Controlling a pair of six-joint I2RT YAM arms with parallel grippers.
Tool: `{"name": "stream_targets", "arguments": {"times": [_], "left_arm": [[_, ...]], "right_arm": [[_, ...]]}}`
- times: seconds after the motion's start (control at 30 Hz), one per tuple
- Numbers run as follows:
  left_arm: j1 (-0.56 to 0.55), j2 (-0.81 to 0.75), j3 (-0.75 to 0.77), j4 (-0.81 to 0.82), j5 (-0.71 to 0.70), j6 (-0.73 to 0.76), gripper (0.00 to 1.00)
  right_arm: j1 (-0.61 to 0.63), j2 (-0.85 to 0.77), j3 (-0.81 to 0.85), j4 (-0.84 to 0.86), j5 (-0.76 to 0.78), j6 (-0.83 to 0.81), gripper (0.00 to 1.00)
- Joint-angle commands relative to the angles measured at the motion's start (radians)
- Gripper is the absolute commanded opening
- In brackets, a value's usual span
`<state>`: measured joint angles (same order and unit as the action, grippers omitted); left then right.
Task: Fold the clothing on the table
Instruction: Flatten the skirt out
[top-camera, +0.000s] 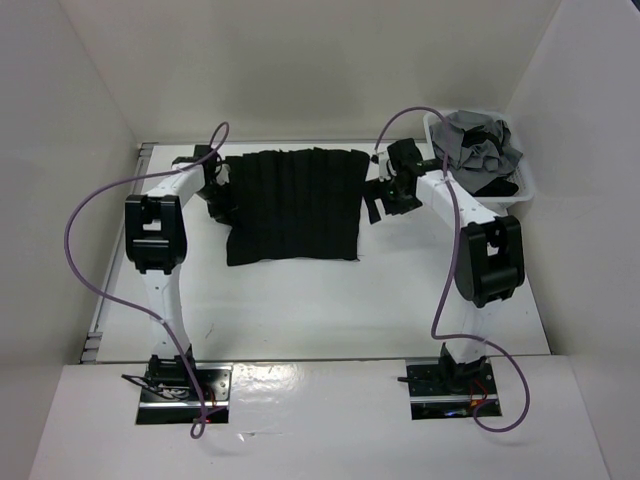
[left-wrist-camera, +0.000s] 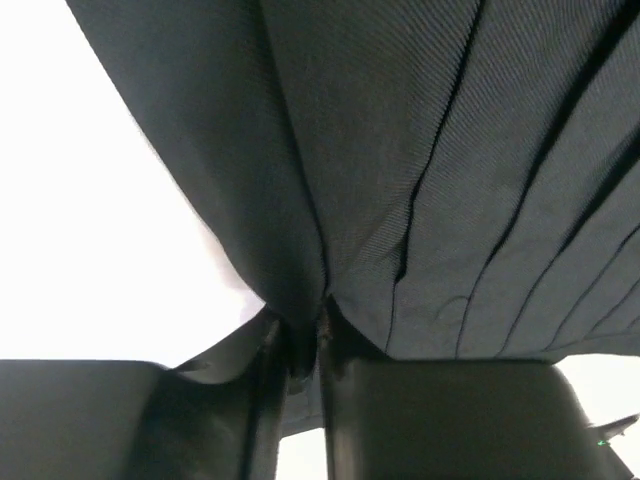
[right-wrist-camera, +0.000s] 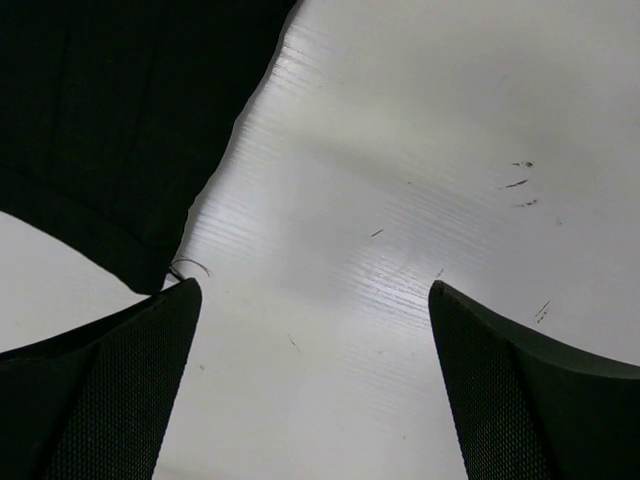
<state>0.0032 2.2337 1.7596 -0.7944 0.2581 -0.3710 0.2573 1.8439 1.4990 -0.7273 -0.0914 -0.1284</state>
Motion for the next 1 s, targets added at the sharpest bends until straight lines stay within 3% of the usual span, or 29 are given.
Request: {"name": "stream_targets", "arguments": {"times": [0.0, 0.03, 0.17, 0.3, 0.5, 0.67, 0.83, 0.97], "left_arm": [[0.0, 0.024, 0.06, -0.045, -0.031, 0.043, 0.3], [0.0, 0.024, 0.07, -0.057, -0.043, 0.052, 0.44], [0.0, -0.04, 0.068, -0.068, -0.083, 0.052, 0.8], [0.009, -0.194, -0.05, -0.027, -0.073, 0.052, 0.91], [0.063, -0.321, -0.332, 0.061, 0.099, 0.145, 0.88], [0.063, -0.345, -0.408, 0.05, 0.17, 0.223, 0.76], [0.063, -0.345, -0.485, 0.069, 0.194, 0.244, 0.54], [0.063, -0.345, -0.505, 0.069, 0.208, 0.244, 0.53]], "right_arm": [[0.005, 0.02, 0.056, -0.006, -0.025, -0.004, 0.98], [0.005, 0.02, 0.066, -0.015, -0.025, -0.004, 0.98], [0.005, 0.009, 0.066, -0.015, -0.045, -0.004, 0.98], [0.005, -0.034, 0.02, -0.005, -0.057, 0.006, 0.98], [0.005, -0.11, -0.097, 0.054, -0.077, 0.061, 0.95], [0.005, -0.12, -0.131, 0.075, -0.117, 0.07, 0.94], [0.005, -0.12, -0.14, 0.085, -0.13, 0.079, 0.94], [0.005, -0.129, -0.149, 0.085, -0.139, 0.079, 0.94]]}}
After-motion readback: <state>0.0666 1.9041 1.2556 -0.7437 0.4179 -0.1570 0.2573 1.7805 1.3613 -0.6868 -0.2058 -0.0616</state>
